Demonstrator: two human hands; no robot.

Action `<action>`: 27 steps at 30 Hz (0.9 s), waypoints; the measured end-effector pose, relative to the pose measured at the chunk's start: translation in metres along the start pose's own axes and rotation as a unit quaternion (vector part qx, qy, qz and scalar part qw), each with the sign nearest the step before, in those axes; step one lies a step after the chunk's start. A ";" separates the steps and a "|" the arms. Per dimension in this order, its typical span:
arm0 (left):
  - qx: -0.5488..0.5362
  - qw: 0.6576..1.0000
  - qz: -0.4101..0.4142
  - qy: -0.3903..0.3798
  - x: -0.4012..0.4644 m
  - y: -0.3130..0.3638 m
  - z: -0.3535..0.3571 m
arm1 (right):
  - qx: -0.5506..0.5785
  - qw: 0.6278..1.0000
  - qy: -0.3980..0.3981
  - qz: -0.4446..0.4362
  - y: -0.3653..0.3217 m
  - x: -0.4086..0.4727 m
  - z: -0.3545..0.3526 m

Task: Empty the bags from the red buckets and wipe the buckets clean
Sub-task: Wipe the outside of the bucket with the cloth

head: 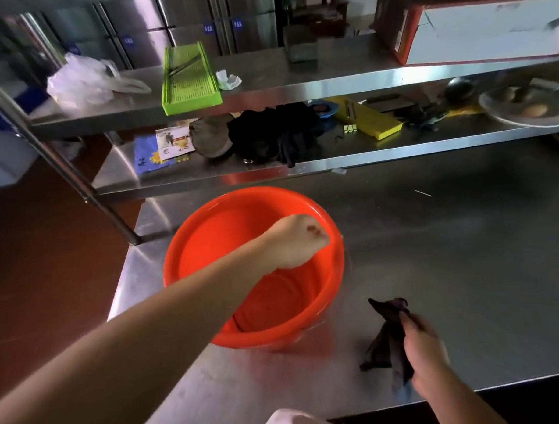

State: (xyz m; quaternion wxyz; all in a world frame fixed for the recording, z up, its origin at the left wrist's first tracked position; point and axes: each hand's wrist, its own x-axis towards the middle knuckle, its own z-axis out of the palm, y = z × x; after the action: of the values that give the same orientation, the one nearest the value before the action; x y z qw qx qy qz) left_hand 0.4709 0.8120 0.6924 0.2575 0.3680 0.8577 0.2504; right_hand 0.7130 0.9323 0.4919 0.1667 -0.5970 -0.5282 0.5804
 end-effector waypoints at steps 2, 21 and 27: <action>0.045 0.998 0.044 -0.022 -0.030 -0.023 -0.001 | -0.003 1.000 -0.011 0.003 -0.002 -0.003 0.005; 0.279 0.920 0.270 0.052 -0.128 -0.111 -0.013 | 0.001 0.999 -0.047 -0.006 -0.026 0.008 0.034; 0.174 0.956 0.167 0.164 -0.078 -0.080 -0.049 | 0.043 0.999 -0.015 -0.025 -0.062 0.014 0.039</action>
State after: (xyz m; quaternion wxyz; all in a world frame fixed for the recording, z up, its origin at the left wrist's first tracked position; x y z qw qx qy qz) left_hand 0.4468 0.6926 0.6992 -0.0006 0.4990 0.8446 0.1939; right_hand 0.6484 0.9516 0.5244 0.1986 -0.5669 -0.5198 0.6075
